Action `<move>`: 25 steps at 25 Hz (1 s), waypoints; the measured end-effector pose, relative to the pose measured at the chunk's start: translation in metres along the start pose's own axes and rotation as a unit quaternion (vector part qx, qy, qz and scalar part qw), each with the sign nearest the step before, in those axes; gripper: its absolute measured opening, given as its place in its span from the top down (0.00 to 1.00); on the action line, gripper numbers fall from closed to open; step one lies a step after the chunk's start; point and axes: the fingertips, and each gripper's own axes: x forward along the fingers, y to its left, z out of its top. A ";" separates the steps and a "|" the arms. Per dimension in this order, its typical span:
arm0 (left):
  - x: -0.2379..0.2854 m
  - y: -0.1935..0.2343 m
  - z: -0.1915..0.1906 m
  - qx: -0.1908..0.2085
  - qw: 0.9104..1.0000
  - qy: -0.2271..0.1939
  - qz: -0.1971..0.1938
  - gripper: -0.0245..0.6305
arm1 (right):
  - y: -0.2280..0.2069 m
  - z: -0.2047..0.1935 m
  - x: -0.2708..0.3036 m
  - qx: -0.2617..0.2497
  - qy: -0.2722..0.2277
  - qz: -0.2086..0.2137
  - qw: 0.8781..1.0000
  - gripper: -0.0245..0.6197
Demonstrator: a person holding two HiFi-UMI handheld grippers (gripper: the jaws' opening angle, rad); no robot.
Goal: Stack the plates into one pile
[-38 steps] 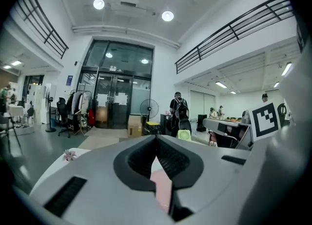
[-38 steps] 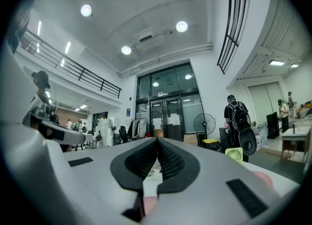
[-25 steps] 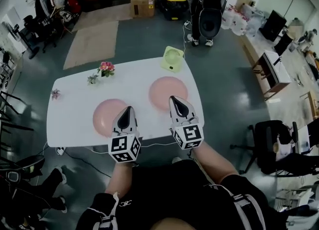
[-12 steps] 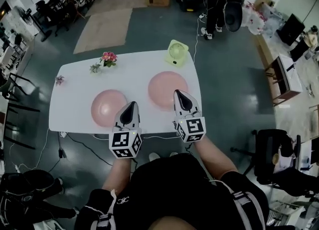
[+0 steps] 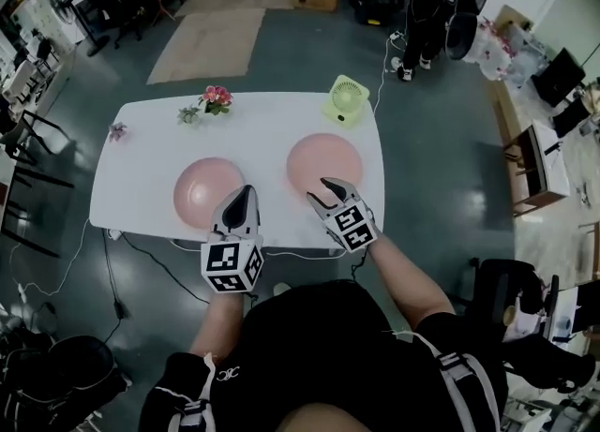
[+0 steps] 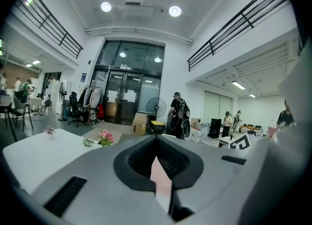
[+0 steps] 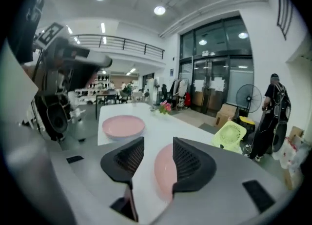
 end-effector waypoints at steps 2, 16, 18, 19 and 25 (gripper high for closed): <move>-0.003 0.006 -0.002 -0.002 1.000 0.002 0.010 0.94 | 0.007 -0.028 0.012 -0.022 0.050 0.027 0.998 0.65; -0.028 0.026 -0.013 0.017 0.999 0.014 0.048 0.94 | -0.028 -0.172 0.046 -0.281 0.316 0.011 0.906 0.66; -0.031 0.027 -0.014 0.022 0.998 0.014 0.052 0.94 | -0.029 -0.181 0.048 -0.315 0.339 0.009 0.886 0.70; -0.031 0.027 -0.014 0.022 0.998 0.014 0.052 0.94 | -0.029 -0.181 0.049 -0.337 0.342 0.004 0.877 0.74; -0.036 0.026 -0.013 0.023 0.998 0.014 0.055 0.94 | -0.021 -0.156 0.052 -0.398 0.303 -0.011 0.866 0.88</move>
